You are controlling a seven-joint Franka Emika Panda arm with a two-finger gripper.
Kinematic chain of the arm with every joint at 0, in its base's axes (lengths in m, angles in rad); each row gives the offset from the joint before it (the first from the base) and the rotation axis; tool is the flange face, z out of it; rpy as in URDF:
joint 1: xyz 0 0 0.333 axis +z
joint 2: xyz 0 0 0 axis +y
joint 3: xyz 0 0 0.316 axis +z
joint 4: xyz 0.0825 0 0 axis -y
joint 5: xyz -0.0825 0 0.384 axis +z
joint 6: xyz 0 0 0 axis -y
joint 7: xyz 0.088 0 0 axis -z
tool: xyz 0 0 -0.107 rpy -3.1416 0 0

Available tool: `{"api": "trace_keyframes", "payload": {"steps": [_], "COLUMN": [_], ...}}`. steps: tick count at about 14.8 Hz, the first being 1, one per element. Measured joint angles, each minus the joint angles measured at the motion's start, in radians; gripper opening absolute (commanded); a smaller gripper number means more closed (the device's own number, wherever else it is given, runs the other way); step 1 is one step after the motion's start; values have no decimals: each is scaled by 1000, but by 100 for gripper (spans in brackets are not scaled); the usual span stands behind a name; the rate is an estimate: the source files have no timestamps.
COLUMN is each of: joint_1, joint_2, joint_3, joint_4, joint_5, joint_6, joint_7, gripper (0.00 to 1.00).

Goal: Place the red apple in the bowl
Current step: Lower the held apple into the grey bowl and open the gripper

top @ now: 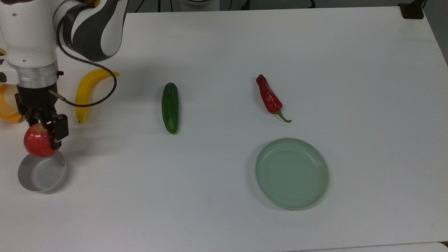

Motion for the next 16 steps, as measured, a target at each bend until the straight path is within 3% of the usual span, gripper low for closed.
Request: {"api": "trace_keyframes", "payload": {"steps": [4, 10, 14, 16], "joint_1": [-15, -20, -20, -20], "joint_2": [84, 135, 135, 136], "joint_3": [1, 3, 6, 7], "joint_4": [37, 46, 48, 48], "joint_5": [0, 0, 0, 0], "joint_6": [160, 225, 225, 225], "joint_7": [44, 54, 55, 55], "gripper": [0, 0, 21, 22]}}
